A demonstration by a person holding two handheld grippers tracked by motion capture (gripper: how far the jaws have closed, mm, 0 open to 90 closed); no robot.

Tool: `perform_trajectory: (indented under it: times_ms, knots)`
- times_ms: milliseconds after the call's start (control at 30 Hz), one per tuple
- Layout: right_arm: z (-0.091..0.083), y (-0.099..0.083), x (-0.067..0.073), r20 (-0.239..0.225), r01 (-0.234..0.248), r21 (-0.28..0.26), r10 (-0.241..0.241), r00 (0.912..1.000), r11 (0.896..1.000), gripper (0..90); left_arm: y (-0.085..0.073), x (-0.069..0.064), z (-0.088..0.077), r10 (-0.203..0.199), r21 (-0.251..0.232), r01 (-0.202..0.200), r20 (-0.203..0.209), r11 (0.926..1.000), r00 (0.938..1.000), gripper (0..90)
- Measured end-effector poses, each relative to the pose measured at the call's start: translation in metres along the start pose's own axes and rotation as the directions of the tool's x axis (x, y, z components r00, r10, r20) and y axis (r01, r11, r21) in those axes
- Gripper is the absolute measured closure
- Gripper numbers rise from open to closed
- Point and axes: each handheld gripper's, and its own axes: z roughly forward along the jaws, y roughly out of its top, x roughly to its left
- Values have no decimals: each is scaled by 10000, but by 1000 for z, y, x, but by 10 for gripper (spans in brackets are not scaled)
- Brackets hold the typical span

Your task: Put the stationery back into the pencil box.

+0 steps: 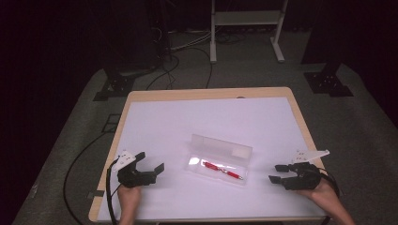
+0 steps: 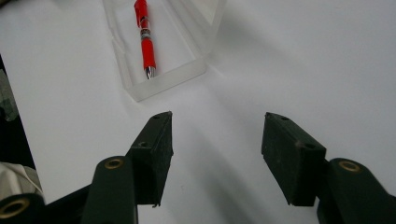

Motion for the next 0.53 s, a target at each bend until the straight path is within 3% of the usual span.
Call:
perform_trajectory:
  times_ms: [333, 533]
  knots:
    - [0, -13, 0, 43, -245, -123, 246, 9997, 9996, 407, 0, 0, 0, 28, 27, -28, -18, 10000, 10000, 0]
    - [-4, -21, 2, 146, -500, -566, 509, 9986, 9971, 397, 0, 0, 0, 14, 28, -14, -39, 10000, 10000, 0]
